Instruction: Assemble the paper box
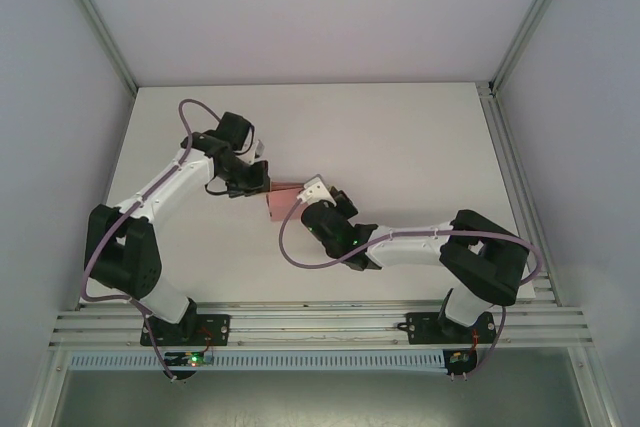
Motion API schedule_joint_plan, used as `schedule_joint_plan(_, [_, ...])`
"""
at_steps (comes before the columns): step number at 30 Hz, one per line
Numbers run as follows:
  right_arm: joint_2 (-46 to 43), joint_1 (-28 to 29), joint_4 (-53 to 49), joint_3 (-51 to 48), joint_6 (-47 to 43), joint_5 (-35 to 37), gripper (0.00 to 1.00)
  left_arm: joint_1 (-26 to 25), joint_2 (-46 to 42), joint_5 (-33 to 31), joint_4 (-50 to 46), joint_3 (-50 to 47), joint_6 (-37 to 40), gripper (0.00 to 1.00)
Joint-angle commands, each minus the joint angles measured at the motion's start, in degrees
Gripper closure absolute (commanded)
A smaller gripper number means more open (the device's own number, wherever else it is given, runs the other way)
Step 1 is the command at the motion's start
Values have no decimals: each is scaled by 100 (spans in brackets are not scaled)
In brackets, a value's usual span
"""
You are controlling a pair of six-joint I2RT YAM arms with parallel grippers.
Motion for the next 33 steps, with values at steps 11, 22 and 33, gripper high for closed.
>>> schedule_joint_plan(11, [11,-69,-727,-142,326,-927,100,-1056,-795,-1723,1577,-2122,203,100])
schedule_joint_plan(22, [-1068,-592,-1218,63,1162,-2201,59,-1353,-960,-2301,2211,-2891,381,100])
schedule_joint_plan(33, [-1823,-1489,-620,52,2674,-3040,2,-1570,-1133,-2743,2408,-2961,493,100])
